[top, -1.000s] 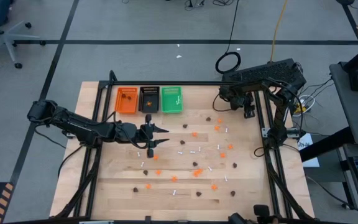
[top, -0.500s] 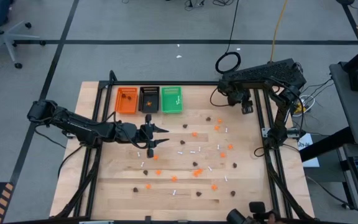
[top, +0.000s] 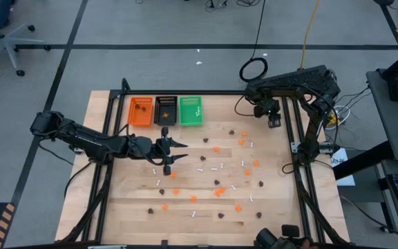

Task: Sort Halloween decoration
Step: Put the white bone toy into the green bin

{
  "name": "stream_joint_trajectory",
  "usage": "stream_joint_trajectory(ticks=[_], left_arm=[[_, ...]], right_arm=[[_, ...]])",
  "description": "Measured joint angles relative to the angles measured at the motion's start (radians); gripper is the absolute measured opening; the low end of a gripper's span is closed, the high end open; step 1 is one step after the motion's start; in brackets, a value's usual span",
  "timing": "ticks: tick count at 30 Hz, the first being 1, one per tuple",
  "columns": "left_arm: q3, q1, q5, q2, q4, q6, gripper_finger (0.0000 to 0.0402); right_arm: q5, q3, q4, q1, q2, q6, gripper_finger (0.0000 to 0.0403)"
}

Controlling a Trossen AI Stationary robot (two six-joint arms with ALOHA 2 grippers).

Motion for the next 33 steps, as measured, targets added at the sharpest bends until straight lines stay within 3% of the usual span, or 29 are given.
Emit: stream_joint_trajectory(ticks=[10,16,23,33], left_arm=[[0.0,0.0,0.0,0.0,0.0,0.0,0.0152],[0.0,0.0,0.0,0.0,0.0,0.0,0.0152],[0.0,0.0,0.0,0.0,0.008,0.0,0.0152],[0.0,0.0,0.0,0.0,0.022,0.0,0.0152]], right_arm=[[-0.015,0.0,-0.005,-0.052,0.0,0.2,0.0159],[-0.026,0.006,0.017,-0.052,0.0,0.235,0.0197],[0.11,0.006,0.043,-0.065,0.013,0.212,0.0204],[0.151,-0.007,0.09,-0.074,0.018,0.233,0.0181]])
